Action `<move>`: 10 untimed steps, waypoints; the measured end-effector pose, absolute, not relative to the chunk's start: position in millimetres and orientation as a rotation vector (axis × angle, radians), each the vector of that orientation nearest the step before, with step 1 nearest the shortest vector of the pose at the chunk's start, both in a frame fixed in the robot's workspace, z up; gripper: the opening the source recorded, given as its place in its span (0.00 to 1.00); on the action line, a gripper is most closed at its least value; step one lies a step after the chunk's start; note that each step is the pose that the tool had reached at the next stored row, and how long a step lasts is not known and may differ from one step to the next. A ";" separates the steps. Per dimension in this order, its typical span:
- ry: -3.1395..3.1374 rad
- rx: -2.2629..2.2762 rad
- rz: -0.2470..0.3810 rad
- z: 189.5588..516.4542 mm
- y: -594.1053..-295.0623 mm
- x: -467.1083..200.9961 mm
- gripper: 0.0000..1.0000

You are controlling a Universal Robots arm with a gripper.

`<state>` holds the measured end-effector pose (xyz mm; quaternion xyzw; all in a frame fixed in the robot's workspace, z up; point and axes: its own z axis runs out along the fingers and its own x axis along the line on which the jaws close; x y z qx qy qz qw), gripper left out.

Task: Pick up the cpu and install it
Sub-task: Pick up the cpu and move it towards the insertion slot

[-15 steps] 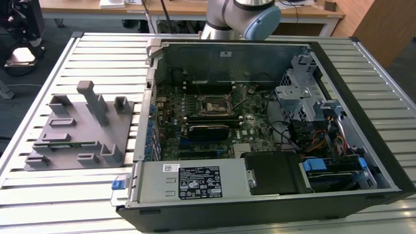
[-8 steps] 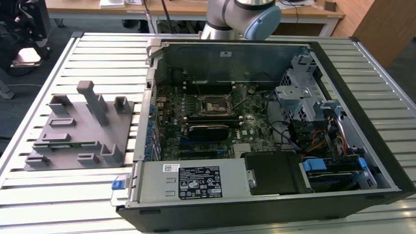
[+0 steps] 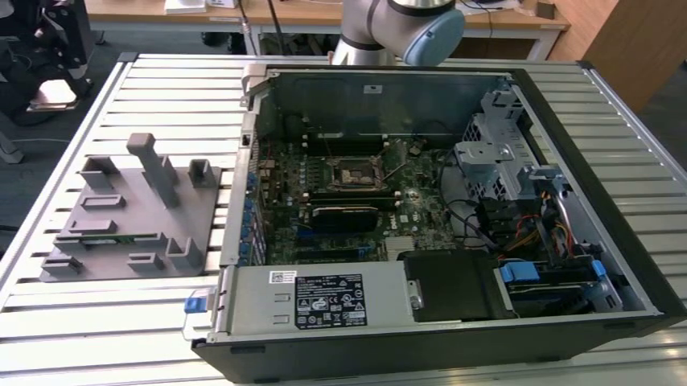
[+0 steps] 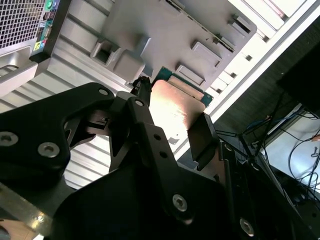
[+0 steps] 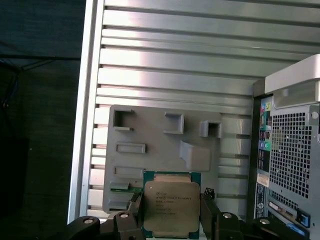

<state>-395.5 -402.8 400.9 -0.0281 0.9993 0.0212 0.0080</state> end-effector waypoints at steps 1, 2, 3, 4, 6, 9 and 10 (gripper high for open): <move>3.124 -0.088 0.066 400.8 -402.8 -394.4 0.54; 3.124 -0.088 0.066 400.7 -402.8 -393.0 0.54; 3.124 -0.088 0.066 400.6 -402.8 -391.7 0.54; 3.124 -0.088 0.066 400.4 -402.8 -390.3 0.54; 3.124 -0.088 0.066 400.2 -402.8 -388.0 0.54; 3.124 -0.088 0.066 399.8 -402.8 -384.6 0.54; 3.124 -0.088 0.066 399.7 -402.8 -383.4 0.54</move>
